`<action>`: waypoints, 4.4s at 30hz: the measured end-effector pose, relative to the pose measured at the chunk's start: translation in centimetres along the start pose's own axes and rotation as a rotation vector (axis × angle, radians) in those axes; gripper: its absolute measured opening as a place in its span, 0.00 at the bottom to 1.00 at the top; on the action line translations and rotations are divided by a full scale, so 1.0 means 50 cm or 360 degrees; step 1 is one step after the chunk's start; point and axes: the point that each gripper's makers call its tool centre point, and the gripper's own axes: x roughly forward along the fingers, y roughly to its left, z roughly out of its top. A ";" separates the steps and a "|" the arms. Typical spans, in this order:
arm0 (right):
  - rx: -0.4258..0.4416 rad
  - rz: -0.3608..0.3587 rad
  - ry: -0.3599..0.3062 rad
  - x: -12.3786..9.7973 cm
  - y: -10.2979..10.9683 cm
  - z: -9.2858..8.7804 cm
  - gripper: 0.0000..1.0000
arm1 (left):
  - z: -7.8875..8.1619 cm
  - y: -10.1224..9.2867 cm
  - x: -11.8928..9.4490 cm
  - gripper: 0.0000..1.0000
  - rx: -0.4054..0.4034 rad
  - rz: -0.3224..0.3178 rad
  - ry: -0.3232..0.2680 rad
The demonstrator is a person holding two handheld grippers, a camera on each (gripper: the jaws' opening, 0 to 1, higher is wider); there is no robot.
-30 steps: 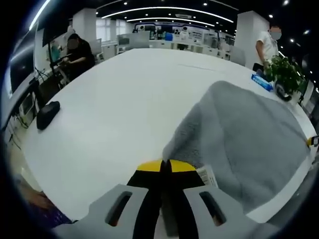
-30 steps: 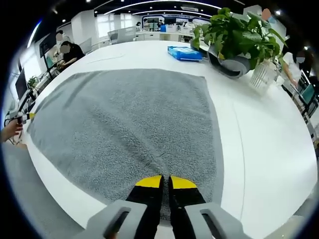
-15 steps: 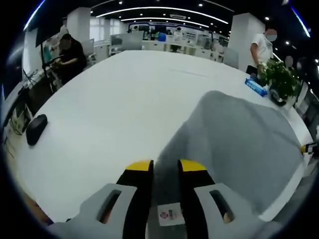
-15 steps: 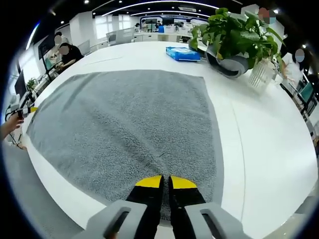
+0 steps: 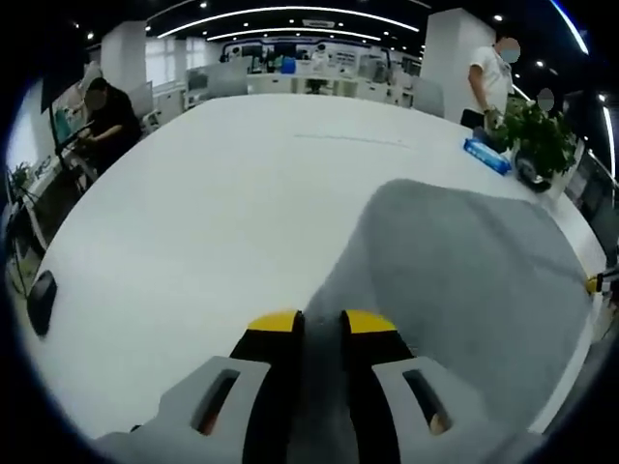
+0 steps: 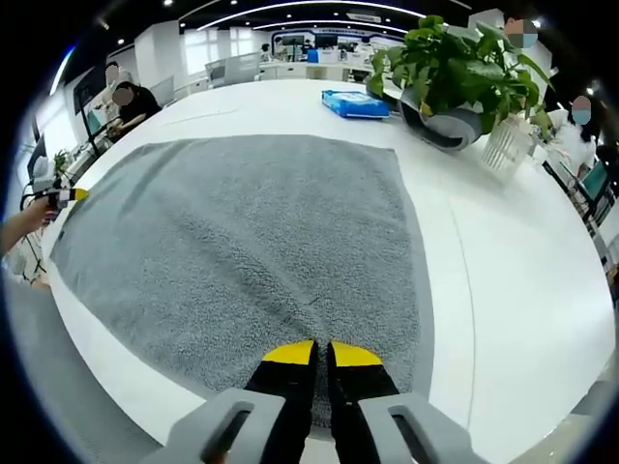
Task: Open the folded towel by lifting each exposed corner and separating the folded layers until the towel lies flat within the target outline without major curled edges
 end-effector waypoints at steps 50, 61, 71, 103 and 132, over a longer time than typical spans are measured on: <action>0.0010 -0.0015 -0.0096 0.000 0.000 0.000 0.01 | -0.121 -0.288 -0.122 0.03 0.0285 -0.0483 0.0149; 0.0017 -0.0010 -0.0109 0.000 0.000 0.000 0.01 | -0.063 -0.291 -0.130 0.08 0.0104 -0.0571 -0.0035; 0.0016 -0.0002 -0.0113 0.000 0.000 0.000 0.01 | -0.030 -0.234 -0.085 0.18 0.0138 -0.0339 -0.0083; 0.0022 -0.0011 -0.0117 -0.002 0.001 0.001 0.01 | 0.043 -0.133 -0.044 0.03 0.0245 -0.0116 -0.0093; 0.0022 0.0003 -0.0095 0.000 0.001 0.002 0.01 | 0.122 0.051 0.016 0.03 0.0237 0.0225 -0.0157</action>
